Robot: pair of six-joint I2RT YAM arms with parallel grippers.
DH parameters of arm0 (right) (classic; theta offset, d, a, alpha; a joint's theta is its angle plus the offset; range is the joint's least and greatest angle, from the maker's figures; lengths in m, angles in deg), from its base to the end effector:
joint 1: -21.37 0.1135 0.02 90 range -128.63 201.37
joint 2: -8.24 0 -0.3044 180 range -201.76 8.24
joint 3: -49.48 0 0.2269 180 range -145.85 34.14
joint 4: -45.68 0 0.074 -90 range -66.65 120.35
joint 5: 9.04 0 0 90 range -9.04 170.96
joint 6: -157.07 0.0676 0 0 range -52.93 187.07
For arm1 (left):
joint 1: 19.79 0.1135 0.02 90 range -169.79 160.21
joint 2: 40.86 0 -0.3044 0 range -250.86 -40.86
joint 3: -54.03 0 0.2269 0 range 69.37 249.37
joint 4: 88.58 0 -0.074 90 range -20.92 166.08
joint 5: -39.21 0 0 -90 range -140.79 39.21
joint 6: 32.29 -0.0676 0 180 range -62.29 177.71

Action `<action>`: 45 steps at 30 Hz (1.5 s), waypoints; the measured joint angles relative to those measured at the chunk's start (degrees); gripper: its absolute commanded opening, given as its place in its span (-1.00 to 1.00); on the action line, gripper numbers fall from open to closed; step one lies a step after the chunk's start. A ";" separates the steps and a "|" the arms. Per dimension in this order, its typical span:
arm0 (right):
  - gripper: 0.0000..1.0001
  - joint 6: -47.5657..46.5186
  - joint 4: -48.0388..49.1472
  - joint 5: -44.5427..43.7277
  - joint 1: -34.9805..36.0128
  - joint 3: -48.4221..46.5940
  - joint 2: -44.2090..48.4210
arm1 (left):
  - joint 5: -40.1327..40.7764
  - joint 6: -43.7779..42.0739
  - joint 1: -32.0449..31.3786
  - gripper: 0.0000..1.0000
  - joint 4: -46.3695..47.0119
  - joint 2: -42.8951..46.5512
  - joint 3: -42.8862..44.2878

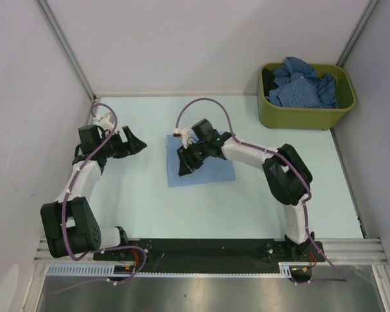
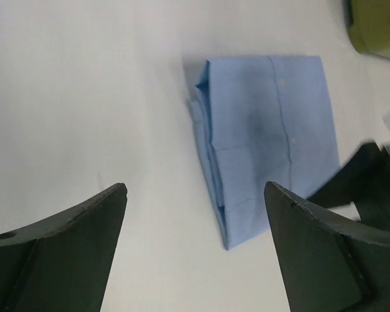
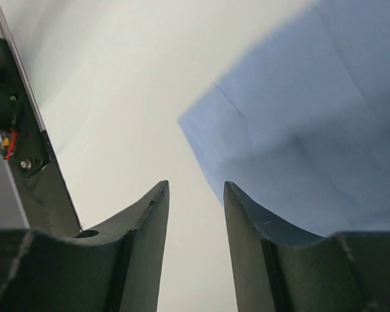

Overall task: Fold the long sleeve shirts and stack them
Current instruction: Neatly place the folded shirt to the corner

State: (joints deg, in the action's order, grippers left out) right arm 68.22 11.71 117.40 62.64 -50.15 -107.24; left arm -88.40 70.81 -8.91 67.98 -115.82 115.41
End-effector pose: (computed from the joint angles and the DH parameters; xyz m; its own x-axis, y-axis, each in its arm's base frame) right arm 0.3133 0.3284 0.2282 -0.5906 -0.4968 -0.6360 -0.8070 0.3619 0.4667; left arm 0.2665 0.0092 0.2774 -0.6504 -0.3079 -0.6944 0.1864 0.8215 -0.5388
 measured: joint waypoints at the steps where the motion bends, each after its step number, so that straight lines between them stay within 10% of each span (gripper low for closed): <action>1: -0.17 -0.92 -0.02 -1.33 1.60 -1.01 -0.24 | 0.66 -0.33 0.72 0.86 -0.72 0.02 0.83; 12: -0.01 -4.76 -0.33 -13.22 11.37 -8.44 -10.03 | 3.08 -3.32 6.54 0.97 -9.18 4.13 3.91; 17: -1.00 -7.58 0.52 -16.00 12.15 -8.04 -10.58 | 4.09 -5.55 6.54 0.96 -11.87 5.64 5.01; 28: -1.00 -22.38 -3.04 -10.40 13.51 8.09 1.03 | 4.00 -12.35 5.44 0.86 -16.46 0.15 10.38; 45: -1.00 -53.72 -19.74 -5.14 8.76 31.21 20.28 | -17.22 -12.85 -12.87 0.78 -14.49 -24.83 4.70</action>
State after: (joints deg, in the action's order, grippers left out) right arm 14.50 -8.02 112.27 71.41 -18.93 -86.96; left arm -105.62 57.96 -21.79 53.49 -140.64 120.11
